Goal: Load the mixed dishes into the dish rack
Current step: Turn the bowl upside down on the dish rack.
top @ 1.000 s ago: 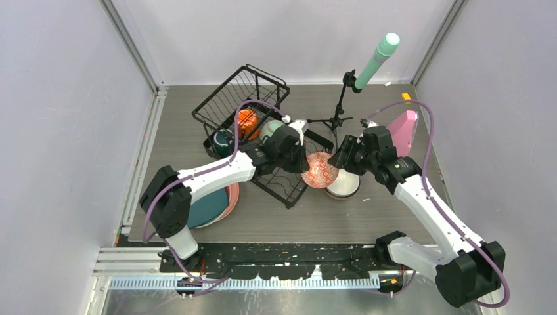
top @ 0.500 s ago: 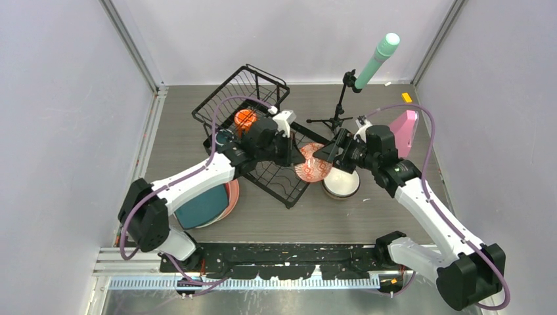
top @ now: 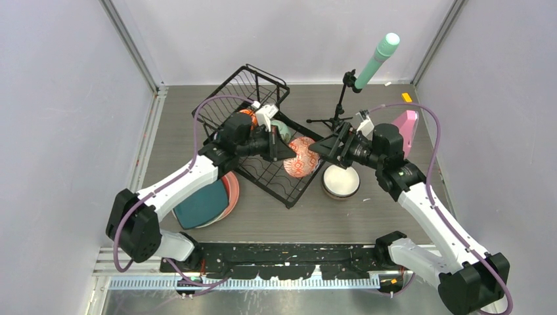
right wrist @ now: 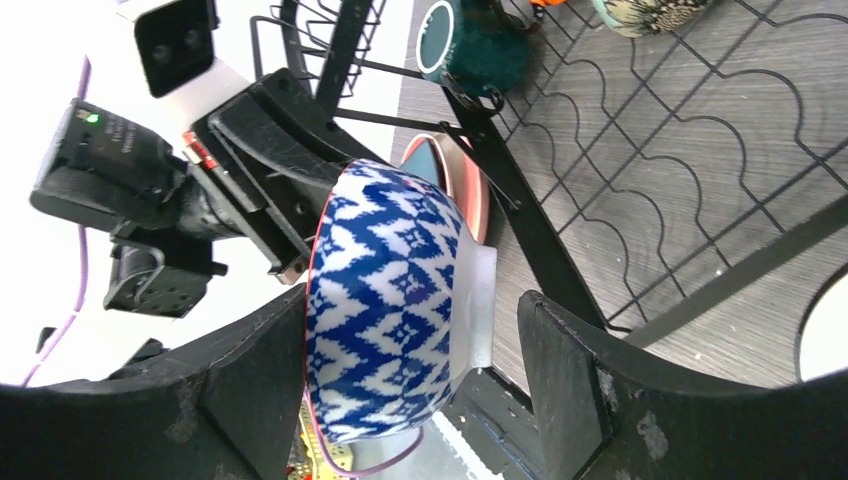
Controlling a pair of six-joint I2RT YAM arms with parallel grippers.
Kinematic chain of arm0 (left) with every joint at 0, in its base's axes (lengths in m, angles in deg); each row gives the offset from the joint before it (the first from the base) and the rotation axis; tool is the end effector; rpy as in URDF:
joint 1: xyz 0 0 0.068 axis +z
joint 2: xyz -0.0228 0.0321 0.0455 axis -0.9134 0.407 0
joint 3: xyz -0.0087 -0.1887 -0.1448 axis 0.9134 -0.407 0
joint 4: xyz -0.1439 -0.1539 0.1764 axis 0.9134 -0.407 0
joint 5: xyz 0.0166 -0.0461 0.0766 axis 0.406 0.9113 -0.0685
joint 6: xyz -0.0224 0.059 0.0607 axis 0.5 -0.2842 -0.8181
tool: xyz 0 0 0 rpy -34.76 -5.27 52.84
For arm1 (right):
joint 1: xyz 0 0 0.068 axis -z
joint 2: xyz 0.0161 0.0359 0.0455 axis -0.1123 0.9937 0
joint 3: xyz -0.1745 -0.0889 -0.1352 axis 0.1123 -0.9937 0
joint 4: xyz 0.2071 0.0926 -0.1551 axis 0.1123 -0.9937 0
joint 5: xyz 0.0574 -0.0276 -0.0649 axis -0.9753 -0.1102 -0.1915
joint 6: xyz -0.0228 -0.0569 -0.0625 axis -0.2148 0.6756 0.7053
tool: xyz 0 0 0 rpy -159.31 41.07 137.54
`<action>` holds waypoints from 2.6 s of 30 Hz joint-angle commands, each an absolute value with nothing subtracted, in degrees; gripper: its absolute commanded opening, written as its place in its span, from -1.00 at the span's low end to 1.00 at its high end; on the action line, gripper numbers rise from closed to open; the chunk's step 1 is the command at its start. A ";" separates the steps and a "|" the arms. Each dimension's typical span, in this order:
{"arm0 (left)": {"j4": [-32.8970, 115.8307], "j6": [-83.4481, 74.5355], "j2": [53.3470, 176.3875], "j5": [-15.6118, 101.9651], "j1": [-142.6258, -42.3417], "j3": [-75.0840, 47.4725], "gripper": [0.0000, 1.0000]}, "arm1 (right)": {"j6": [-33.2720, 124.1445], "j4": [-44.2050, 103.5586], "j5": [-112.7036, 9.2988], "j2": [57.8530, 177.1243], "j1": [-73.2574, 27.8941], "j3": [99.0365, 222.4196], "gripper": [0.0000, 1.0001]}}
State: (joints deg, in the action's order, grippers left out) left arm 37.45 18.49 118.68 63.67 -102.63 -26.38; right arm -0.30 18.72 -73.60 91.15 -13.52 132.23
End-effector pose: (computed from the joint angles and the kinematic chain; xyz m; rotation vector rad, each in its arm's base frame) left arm 0.2776 -0.2531 0.2546 0.4054 2.0940 -1.2699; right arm 0.2568 0.1340 0.2783 0.2074 2.0876 1.3058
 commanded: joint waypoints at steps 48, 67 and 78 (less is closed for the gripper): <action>55.09 24.92 108.93 64.28 -95.95 -34.46 -1.00 | -15.82 34.27 -87.61 98.40 -12.80 131.14 0.69; 56.45 24.55 108.77 63.42 -95.91 -35.33 -1.00 | -15.86 37.99 -91.78 102.28 -13.51 131.33 0.74; 57.35 25.10 108.08 62.41 -95.95 -36.58 -1.00 | -18.41 43.28 -93.71 103.99 -15.52 131.08 0.74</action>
